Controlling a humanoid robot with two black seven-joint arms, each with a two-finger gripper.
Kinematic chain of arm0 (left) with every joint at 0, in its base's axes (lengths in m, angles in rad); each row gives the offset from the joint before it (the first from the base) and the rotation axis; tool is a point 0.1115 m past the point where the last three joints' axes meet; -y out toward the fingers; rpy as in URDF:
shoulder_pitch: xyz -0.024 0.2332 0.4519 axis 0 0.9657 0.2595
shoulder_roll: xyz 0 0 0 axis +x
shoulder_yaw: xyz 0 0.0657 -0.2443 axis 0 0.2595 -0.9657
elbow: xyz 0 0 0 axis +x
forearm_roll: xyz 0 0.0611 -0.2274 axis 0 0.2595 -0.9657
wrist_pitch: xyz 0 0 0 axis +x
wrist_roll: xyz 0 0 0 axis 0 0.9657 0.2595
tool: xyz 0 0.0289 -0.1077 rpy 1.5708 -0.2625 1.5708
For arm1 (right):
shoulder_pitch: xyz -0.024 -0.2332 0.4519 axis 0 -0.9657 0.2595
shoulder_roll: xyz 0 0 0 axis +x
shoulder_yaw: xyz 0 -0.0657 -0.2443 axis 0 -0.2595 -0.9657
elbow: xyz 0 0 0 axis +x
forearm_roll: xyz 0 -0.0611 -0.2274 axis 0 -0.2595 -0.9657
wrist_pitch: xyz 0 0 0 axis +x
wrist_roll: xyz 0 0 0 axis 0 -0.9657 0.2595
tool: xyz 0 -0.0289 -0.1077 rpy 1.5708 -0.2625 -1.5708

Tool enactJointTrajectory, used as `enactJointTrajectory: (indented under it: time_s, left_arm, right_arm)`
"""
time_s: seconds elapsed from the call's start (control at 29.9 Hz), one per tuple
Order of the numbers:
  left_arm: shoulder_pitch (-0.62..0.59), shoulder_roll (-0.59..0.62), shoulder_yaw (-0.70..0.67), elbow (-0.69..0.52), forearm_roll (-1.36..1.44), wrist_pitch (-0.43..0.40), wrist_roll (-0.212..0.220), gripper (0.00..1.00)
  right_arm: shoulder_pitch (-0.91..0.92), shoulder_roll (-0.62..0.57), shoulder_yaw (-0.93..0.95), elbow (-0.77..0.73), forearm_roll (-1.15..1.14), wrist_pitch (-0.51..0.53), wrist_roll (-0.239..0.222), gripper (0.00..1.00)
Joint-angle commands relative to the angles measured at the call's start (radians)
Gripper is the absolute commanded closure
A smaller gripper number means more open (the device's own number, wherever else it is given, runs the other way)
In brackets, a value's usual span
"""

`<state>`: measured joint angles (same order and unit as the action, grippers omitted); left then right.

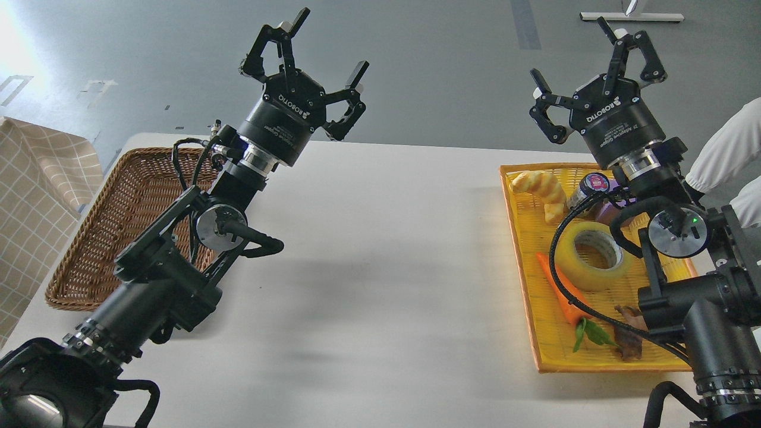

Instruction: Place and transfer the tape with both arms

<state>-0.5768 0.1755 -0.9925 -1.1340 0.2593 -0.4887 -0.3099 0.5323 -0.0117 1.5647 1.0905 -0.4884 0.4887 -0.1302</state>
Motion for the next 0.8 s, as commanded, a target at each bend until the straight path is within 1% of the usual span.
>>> enactJointTrajectory:
  time_s: [0.0, 0.77]
  left_arm:
    - [0.000, -0.001, 0.000, 0.000, -0.003, 0.000, 0.000, 0.02]
    - [0.000, 0.002, -0.003, 0.002, -0.020, 0.000, -0.011, 0.02]
  right_arm:
    - [-0.002, 0.004, 0.000, 0.000, -0.001, 0.000, 0.000, 0.00]
    - [-0.003, 0.006, 0.000, 0.002, -0.001, 0.000, 0.000, 0.00]
